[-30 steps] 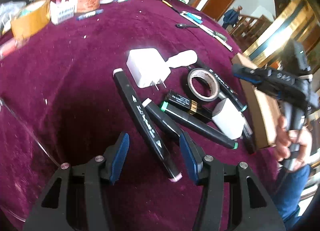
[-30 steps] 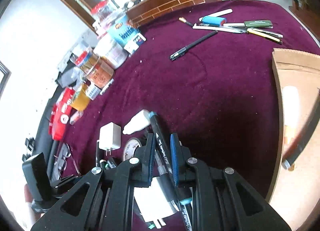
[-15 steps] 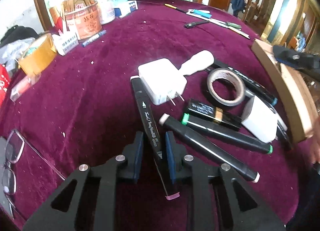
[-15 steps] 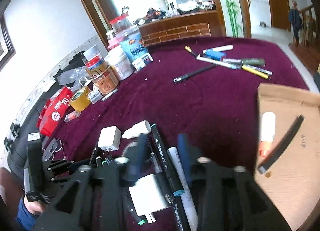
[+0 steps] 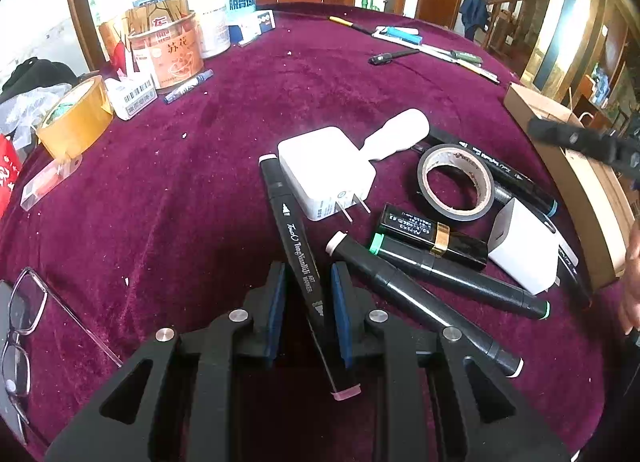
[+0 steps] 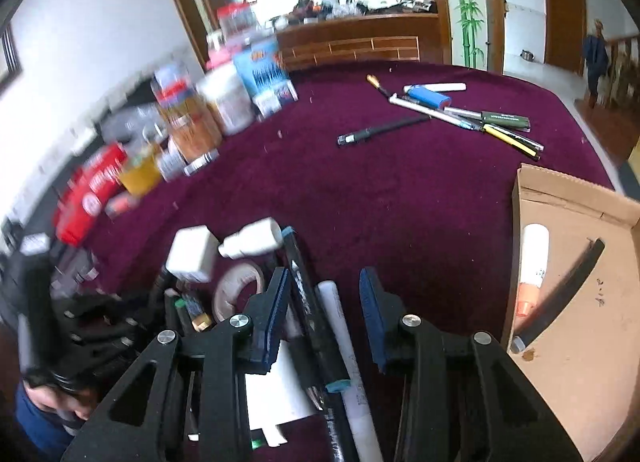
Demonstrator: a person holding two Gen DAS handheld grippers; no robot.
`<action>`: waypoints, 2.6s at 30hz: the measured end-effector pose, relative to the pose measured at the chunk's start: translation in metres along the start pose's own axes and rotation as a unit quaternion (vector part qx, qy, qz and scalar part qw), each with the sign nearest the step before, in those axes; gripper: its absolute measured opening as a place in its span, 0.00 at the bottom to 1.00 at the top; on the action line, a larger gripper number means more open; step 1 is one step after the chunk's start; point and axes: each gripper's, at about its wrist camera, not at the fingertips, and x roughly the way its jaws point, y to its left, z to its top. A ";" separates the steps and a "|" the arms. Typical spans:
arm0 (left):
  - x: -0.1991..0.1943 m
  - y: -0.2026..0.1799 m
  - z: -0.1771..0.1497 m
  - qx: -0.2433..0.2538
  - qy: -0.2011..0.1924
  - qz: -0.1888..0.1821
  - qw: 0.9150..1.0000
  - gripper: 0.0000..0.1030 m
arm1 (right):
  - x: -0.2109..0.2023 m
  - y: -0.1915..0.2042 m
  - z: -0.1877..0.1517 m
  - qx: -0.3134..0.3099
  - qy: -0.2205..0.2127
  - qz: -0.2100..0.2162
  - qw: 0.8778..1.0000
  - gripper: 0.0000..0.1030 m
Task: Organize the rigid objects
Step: 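Grasp the blue-ended black marker with the right gripper while the left lifts its marker, then carry both black markers into the cardboard box and open both grippers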
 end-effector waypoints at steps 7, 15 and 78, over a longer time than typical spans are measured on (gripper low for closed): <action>-0.003 0.000 -0.006 0.002 -0.018 -0.005 1.000 0.20 | 0.033 0.017 -0.004 -0.057 0.058 -0.069 0.994 0.07; -0.004 0.005 -0.005 -0.010 -0.021 -0.023 0.999 0.20 | 0.047 0.019 0.000 -0.080 0.068 -0.084 0.991 0.09; -0.023 -0.218 0.094 0.031 -0.023 -0.221 0.974 0.12 | -0.093 -0.211 -0.026 0.287 -0.084 -0.068 0.952 0.13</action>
